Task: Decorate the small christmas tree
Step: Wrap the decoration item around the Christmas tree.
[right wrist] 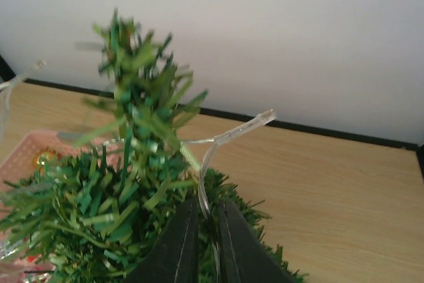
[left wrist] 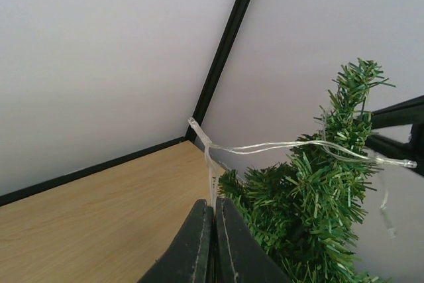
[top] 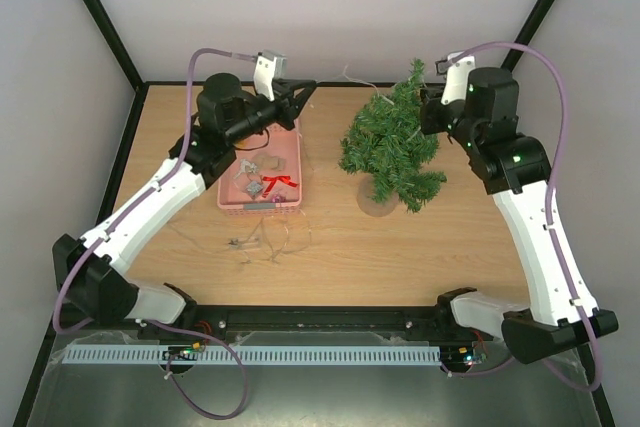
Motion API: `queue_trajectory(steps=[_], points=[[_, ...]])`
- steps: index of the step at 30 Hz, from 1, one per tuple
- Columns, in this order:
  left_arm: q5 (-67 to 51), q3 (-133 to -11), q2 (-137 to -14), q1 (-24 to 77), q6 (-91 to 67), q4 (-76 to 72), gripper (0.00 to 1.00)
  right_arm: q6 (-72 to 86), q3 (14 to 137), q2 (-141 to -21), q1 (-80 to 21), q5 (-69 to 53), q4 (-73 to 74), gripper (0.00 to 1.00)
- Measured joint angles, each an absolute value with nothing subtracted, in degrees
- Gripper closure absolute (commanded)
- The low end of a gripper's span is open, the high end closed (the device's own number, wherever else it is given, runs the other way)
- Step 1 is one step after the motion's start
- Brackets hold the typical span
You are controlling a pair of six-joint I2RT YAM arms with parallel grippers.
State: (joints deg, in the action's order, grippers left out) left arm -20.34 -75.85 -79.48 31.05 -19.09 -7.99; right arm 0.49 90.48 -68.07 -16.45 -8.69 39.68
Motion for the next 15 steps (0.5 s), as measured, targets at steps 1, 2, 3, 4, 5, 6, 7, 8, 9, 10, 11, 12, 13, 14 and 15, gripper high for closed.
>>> queue_trajectory(steps=[1,2,3,4,5,6,7,8,9,10,11,12,13,14,15], points=[[-20.5,-75.7,-79.3,31.0,-19.1,-8.0,0.98,0.7,89.6,-67.7,-16.4,-9.1,39.6,0.92],[-20.6,-75.6,-79.2,31.0,-19.1,-8.0,0.98,1.0,88.8,-67.5,-16.4,-9.5,39.6,0.92],[-20.8,-75.5,-79.0,31.0,-19.1,-8.0,0.98,1.4,88.0,-67.4,-16.4,-10.1,39.5,0.92],[-21.1,-75.3,-78.8,31.0,-19.2,-8.0,0.98,1.8,87.2,-67.3,-16.4,-10.7,39.1,0.93],[-21.3,-75.1,-78.6,31.0,-19.3,-8.0,0.98,2.4,86.3,-67.1,-16.4,-11.3,38.3,0.94],[-21.7,-75.0,-78.4,31.0,-19.5,-8.0,0.98,3.0,85.5,-66.9,-16.4,-11.8,37.2,0.96],[-22.0,-74.9,-78.2,31.0,-19.6,-8.0,0.98,3.5,84.7,-66.5,-16.4,-12.2,36.1,0.97],[-22.4,-74.8,-78.0,31.0,-19.7,-8.0,0.98,4.0,83.7,-66.0,-16.3,-12.6,34.9,0.98],[-22.8,-74.5,-77.6,31.0,-19.8,-8.1,0.98,4.5,82.6,-65.3,-16.2,-12.8,33.6,0.98],[-23.1,-74.1,-77.1,31.0,-20.0,-8.1,0.98,4.8,81.6,-64.6,-16.1,-12.9,32.4,0.98],[-23.5,-73.7,-76.6,31.0,-20.1,-8.2,0.98,5.1,80.8,-64.0,-16.1,-12.8,31.4,0.98],[-23.8,-73.1,-75.9,31.0,-20.3,-8.2,0.98,5.5,80.1,-63.5,-16.1,-12.7,30.5,0.96],[-24.1,-72.6,-75.2,31.0,-20.4,-8.2,0.98,5.8,79.7,-63.0,-16.1,-12.6,29.8,0.94],[-24.4,-72.1,-74.6,31.0,-20.6,-8.3,0.98,6.1,79.4,-62.8,-16.1,-12.4,29.3,0.92],[-24.7,-71.6,-73.9,31.0,-20.8,-8.3,0.97,6.4,79.2,-62.6,-16.1,-12.0,28.9,0.92]])
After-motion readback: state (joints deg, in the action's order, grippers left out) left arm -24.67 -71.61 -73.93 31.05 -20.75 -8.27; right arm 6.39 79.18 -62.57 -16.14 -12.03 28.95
